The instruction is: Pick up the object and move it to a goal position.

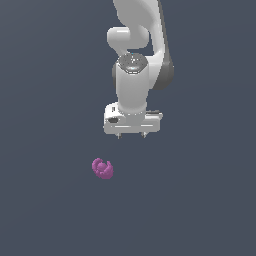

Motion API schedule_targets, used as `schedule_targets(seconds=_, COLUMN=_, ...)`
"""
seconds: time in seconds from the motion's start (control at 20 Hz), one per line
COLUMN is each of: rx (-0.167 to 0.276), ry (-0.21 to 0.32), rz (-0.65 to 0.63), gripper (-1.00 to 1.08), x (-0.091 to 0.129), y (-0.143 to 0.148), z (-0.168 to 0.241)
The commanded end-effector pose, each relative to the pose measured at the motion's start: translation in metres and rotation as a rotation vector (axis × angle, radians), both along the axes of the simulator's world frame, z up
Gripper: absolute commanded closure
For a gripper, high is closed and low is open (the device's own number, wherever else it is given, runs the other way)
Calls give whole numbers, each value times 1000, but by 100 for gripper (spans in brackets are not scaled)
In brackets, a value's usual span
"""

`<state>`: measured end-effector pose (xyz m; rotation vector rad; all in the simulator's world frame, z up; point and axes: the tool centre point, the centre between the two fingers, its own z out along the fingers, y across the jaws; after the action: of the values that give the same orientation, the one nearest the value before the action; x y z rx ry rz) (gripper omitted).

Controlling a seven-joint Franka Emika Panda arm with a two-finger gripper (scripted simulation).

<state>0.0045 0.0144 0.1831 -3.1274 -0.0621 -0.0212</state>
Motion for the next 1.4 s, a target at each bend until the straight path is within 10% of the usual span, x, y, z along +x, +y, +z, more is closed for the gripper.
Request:
schedule_targets(seconds=0.0, rx=0, ry=0, rz=0, gripper=-92, x=0, y=0, z=0)
schedule_targets(seconds=1.35, rx=-11, ry=-48, rz=198, gripper=-92, x=23, y=11, z=16)
